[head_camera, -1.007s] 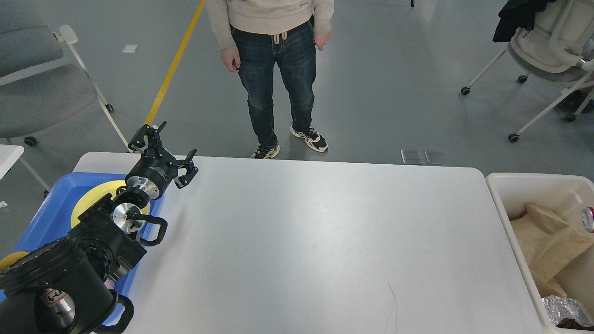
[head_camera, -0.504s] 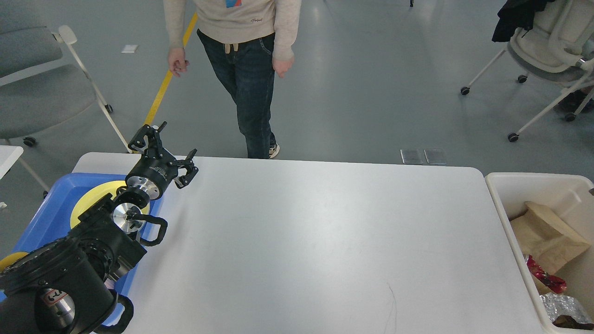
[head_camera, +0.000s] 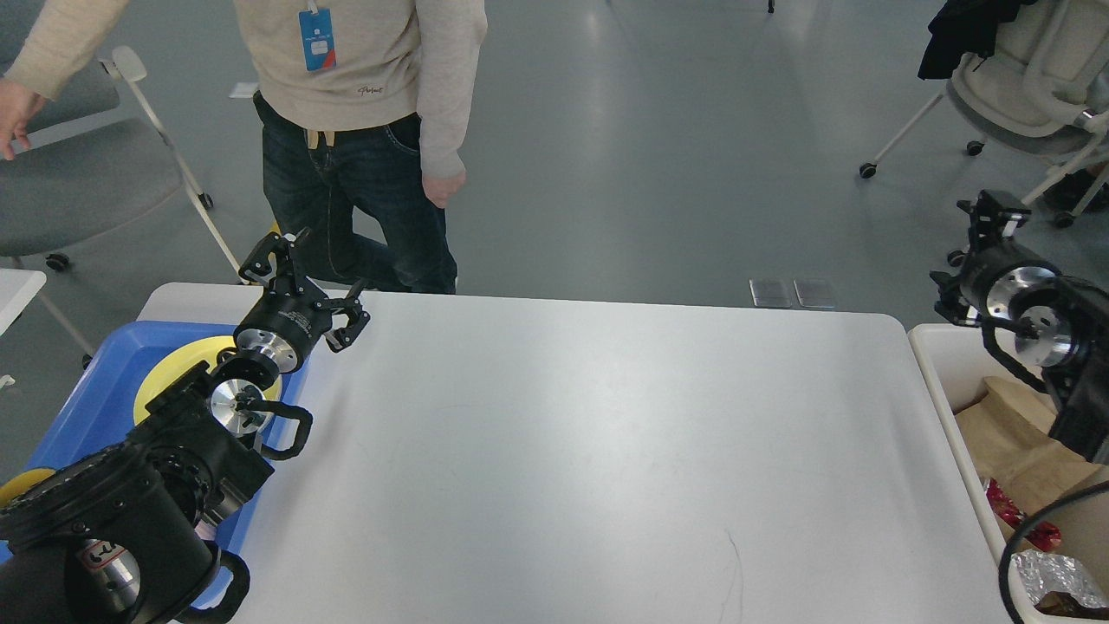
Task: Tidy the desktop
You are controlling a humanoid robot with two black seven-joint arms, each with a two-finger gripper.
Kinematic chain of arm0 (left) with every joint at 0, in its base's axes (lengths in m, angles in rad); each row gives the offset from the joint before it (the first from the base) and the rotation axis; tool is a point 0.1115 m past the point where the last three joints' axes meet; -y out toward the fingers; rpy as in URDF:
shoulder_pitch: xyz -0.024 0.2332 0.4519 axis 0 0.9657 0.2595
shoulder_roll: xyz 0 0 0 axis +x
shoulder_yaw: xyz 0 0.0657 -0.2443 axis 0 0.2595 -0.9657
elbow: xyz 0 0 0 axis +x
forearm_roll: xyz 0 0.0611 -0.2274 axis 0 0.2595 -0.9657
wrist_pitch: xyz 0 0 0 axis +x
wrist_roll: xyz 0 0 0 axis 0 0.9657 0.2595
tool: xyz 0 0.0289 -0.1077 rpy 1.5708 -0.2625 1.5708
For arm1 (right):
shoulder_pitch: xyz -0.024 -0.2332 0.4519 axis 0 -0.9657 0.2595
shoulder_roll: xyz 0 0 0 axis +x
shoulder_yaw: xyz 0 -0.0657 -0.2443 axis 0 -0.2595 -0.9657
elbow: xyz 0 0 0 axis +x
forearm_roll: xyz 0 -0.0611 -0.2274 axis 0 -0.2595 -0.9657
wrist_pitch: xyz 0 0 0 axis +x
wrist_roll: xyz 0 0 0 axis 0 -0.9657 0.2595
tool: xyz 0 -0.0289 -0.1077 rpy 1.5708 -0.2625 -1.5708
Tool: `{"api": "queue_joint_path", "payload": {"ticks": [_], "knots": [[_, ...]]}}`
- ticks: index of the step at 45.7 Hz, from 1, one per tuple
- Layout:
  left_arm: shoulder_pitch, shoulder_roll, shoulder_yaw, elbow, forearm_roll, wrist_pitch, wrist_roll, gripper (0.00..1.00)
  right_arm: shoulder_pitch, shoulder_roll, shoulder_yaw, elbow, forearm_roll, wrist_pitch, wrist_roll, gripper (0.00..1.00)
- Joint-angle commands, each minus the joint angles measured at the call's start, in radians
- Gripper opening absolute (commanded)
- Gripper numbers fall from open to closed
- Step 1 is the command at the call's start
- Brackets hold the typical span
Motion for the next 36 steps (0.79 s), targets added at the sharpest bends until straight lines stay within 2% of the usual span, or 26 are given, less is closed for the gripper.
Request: {"api": "queue_joint_path", "payload": {"ticks": [1, 4, 6, 12, 15, 20, 23, 36], "knots": [[0.0, 0.0, 0.0, 0.001, 0.0, -0.001, 0.0, 0.96, -0.007, 0.081, 0.164, 0.004, 0.0, 0.007, 0.15, 1.0], [0.0, 0.0, 0.0, 0.001, 0.0, 0.0, 0.0, 0.96, -0.017, 0.137, 0.273, 0.017, 0.0, 0.033, 0.176, 1.0], [0.0, 0.0, 0.0, 0.0, 0.0, -0.001, 0.0, 0.96, -0.026, 0.164, 0.314, 0.03, 0.0, 0.05, 0.176, 1.0], [0.0, 0.0, 0.0, 0.0, 0.0, 0.0, 0.0, 0.96, -0.053, 0.199, 0.368, 0.07, 0.0, 0.093, 0.198, 1.0], [0.0, 0.0, 0.0, 0.0, 0.0, 0.0, 0.0, 0.96, -0.058, 0.213, 0.362, 0.07, 0.0, 0.097, 0.239, 1.0], [0.0, 0.0, 0.0, 0.001, 0.0, -0.001, 0.0, 0.96, -0.058, 0.227, 0.357, 0.07, 0.0, 0.097, 0.334, 1.0], [0.0, 0.0, 0.0, 0.001, 0.0, 0.0, 0.0, 0.96, -0.061, 0.227, 0.356, 0.07, 0.0, 0.1, 0.362, 1.0], [0.0, 0.0, 0.0, 0.0, 0.0, -0.001, 0.0, 0.96, -0.084, 0.225, 0.356, 0.068, -0.002, 0.102, 0.365, 1.0]]}}
